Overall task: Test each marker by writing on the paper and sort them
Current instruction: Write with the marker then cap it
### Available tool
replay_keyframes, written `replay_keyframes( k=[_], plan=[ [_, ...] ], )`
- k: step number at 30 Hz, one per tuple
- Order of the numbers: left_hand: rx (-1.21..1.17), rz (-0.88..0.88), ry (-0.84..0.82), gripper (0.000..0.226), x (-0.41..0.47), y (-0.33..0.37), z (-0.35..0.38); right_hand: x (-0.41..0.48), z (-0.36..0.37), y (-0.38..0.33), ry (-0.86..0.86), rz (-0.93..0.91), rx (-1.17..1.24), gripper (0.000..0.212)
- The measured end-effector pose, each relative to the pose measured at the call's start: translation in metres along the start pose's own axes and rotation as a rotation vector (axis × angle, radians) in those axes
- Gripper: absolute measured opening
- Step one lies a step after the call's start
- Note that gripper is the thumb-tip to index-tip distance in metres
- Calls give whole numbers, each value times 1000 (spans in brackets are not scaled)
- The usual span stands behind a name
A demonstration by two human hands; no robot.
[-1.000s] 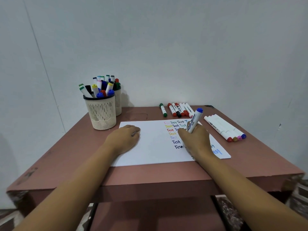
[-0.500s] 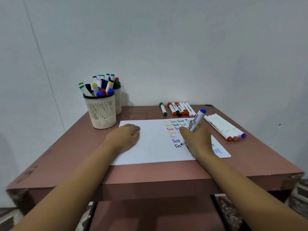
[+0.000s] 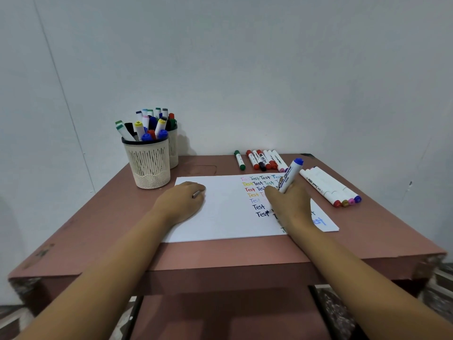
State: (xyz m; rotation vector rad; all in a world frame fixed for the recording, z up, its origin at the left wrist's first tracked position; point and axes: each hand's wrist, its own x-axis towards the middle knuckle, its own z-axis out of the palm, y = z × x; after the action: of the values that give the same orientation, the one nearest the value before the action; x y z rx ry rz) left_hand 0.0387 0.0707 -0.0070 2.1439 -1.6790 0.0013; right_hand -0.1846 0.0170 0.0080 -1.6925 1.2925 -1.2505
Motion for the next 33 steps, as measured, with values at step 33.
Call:
replay_keyframes(
  k=[33],
  plan=[
    [-401, 46, 34, 21, 3, 21, -13, 47, 13, -32, -167, 360, 501, 42]
  ],
)
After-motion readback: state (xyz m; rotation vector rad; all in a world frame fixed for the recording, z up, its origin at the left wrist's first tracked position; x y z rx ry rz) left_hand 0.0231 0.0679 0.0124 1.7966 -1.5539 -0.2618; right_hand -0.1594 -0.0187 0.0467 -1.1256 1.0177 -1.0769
